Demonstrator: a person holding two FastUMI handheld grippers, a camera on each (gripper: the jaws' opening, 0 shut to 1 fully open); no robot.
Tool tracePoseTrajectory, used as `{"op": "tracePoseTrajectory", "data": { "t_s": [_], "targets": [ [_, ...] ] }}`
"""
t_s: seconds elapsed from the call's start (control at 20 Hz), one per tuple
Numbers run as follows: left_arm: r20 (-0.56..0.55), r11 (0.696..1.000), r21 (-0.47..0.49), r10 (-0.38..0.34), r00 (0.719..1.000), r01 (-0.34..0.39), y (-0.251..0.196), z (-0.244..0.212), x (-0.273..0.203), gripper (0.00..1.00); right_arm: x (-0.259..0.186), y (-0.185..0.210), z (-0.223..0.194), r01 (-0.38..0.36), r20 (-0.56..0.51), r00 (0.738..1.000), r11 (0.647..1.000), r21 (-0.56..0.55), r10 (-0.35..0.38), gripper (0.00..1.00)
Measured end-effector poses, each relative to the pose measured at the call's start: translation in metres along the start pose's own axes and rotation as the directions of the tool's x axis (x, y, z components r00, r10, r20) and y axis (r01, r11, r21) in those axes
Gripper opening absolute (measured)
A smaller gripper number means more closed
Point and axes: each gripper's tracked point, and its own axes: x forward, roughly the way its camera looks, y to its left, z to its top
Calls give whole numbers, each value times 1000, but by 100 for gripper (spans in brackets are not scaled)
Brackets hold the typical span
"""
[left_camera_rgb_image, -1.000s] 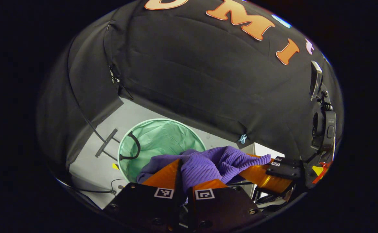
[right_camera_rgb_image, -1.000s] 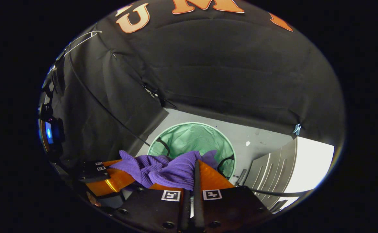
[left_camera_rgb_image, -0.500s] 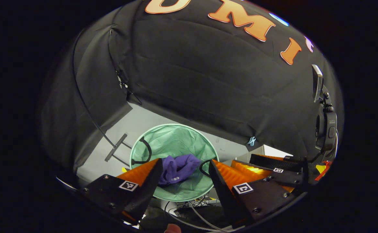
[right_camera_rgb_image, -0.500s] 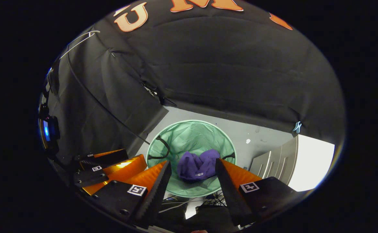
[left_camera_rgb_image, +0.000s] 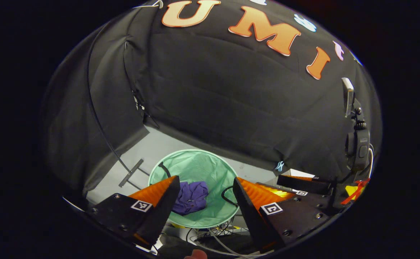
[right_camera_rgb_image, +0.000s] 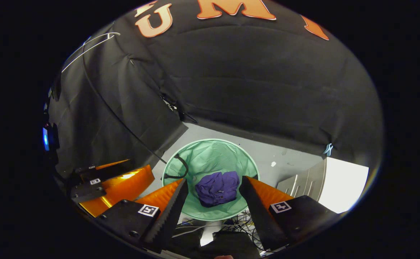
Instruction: Grasp the clothes on the hanger with both hands and then place them into the laundry hamper below.
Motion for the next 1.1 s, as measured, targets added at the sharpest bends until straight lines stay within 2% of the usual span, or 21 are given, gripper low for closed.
{"op": "tracePoseTrajectory", "data": {
  "t_s": [0.25,0.4,0.5,0.65,0.7,0.75,0.85,0.9,0.95,1.05,1.1],
  "targets": [
    [182,995,-95,47,982,-30,-6,47,-52,95,-50,17,42,-74,189,979,997,-13,76,97],
    [314,989,-148,64,947,-17,-9,79,-93,95,-98,22,71,-73,345,934,996,-57,89,97],
    [385,990,-142,36,922,21,-17,95,-122,95,-141,25,87,-60,441,894,996,-64,82,97],
    [482,997,-52,-24,876,56,-16,114,-172,94,-208,28,102,-4,574,818,998,-55,35,97],
    [516,998,-26,-31,856,52,-15,121,-191,100,-232,30,101,20,607,795,998,-58,20,97],
    [544,999,-8,-39,838,52,-15,125,-208,93,-252,36,100,35,637,771,998,-61,11,97],
    [595,999,10,-47,803,51,-12,133,-237,93,-287,52,96,43,693,721,997,-58,9,96],
    [613,999,17,-51,788,52,-11,132,-255,93,-301,64,93,39,713,701,998,-53,10,87],
    [629,998,25,-56,775,52,-9,131,-270,93,-315,75,89,35,732,681,998,-47,11,100],
    [660,998,44,-54,749,33,-6,129,-296,93,-344,94,79,26,767,641,999,-39,13,87],
    [671,998,57,-48,739,14,-5,129,-307,93,-356,102,72,24,778,628,999,-37,13,97]
  ]
}}
